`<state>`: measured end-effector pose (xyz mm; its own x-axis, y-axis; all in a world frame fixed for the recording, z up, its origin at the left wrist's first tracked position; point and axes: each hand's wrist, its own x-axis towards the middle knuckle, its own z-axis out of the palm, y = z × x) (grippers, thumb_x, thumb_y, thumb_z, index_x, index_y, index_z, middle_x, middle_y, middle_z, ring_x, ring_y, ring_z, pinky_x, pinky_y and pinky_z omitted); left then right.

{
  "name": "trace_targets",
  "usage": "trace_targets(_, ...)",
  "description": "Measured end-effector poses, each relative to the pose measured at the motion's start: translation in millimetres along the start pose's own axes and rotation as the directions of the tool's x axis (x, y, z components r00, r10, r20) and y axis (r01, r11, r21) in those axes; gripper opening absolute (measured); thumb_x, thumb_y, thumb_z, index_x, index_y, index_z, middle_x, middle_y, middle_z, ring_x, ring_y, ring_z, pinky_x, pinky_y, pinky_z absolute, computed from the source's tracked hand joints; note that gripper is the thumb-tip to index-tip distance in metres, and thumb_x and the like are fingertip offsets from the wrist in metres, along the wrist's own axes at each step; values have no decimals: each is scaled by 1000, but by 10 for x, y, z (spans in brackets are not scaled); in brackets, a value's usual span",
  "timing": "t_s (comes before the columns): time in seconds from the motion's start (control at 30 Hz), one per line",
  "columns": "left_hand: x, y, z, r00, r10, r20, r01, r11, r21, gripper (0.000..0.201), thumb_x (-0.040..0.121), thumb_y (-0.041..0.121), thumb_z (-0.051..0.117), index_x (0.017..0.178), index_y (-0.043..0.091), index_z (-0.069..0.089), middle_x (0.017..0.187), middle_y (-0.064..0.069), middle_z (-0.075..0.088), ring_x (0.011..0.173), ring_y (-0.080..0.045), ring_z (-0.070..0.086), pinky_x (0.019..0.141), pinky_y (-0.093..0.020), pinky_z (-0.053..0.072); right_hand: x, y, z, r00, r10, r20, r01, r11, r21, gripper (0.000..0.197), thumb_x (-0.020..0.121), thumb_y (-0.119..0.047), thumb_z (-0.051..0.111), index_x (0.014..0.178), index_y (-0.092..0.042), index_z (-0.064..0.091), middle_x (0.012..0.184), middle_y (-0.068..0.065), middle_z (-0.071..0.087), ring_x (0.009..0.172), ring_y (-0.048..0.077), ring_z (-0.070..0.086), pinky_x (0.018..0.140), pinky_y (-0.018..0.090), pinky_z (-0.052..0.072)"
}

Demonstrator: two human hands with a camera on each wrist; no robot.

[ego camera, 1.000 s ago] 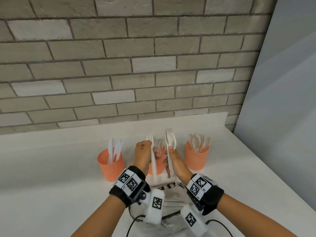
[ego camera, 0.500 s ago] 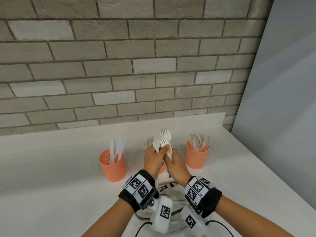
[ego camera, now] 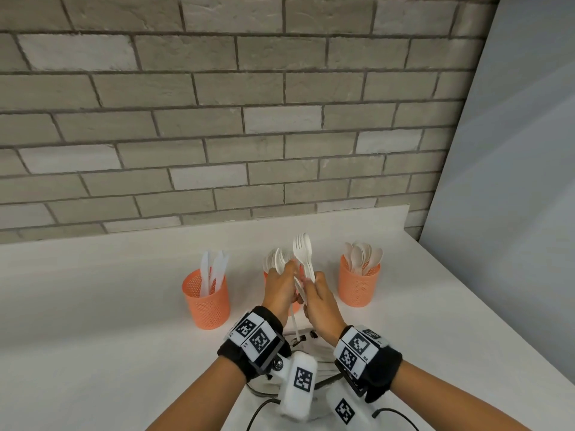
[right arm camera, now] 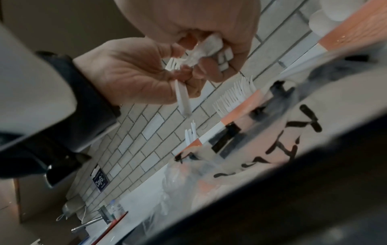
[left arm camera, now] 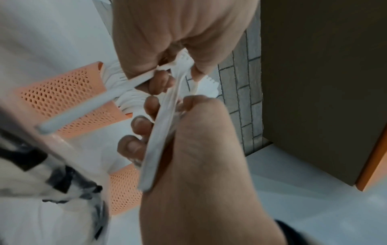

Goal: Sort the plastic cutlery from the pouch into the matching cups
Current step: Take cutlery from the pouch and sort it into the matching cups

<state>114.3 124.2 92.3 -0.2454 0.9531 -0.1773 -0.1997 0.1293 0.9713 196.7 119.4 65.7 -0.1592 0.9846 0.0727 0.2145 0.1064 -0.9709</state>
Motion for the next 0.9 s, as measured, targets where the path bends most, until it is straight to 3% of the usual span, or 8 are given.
trace_targets(0.13,74,1,-56,991,1,-136,-1,1000,-2,24,97,23,30,85,8,45,63,-4,46,55,-17,44,58,-28,39,19,-3,-72,999,-29,-24,25,989,-146,12,98,-16,31,92,-12,40,71,-1,50,59,14,46,62,31,38)
trace_targets(0.23,81,42,-63,983,43,-176,-55,996,-65,22,99,26,33,85,12,44,52,0,38,47,-15,38,52,-27,35,25,7,-155,993,-102,-51,85,960,-268,16,98,-18,33,101,-6,43,77,2,53,66,17,51,65,35,42)
trace_targets(0.37,-2,129,4,986,126,-108,-136,986,-97,35,94,34,50,65,16,48,32,7,34,31,-6,34,39,-20,32,-5,11,-198,978,-197,-60,159,906,-393,17,98,-25,35,107,-14,44,69,-6,51,60,11,51,56,29,39)
trace_targets(0.47,-49,137,71,981,186,-53,-191,975,-117,28,91,30,57,69,13,53,34,8,39,31,-3,33,36,-16,30,-30,-11,-213,967,-244,-67,193,881,-431,23,99,-36,32,108,-18,45,71,-7,55,65,13,55,60,31,41)
trace_targets(0.57,-19,109,109,977,207,-57,-212,972,-98,26,91,26,58,68,14,52,36,10,38,32,-3,34,36,-16,31,-22,2,-239,969,-233,-86,181,900,-397,28,99,-40,29,108,-19,45,71,-9,54,66,12,56,60,29,41)
trace_targets(0.7,3,73,158,974,223,-41,-225,972,-62,28,92,26,55,67,14,52,43,6,39,38,-7,34,37,-17,30,5,7,-288,981,-182,-63,160,952,-261,25,100,-31,31,102,-12,47,67,-9,50,59,5,47,57,23,36)
trace_targets(0.8,-5,41,221,973,231,-28,-231,973,-7,28,95,25,49,69,14,53,49,2,40,36,-5,34,37,-16,30,62,5,-302,995,-91,-48,86,990,-109,18,98,-18,32,90,-12,47,69,-3,50,59,10,44,60,26,36)
trace_targets(0.9,-19,21,280,971,240,-19,-239,970,39,32,98,24,42,71,14,54,42,5,46,32,-3,38,38,-17,31,133,35,-301,996,-35,-81,35,999,5,20,94,-11,32,79,-17,45,68,0,49,60,14,43,61,32,36)
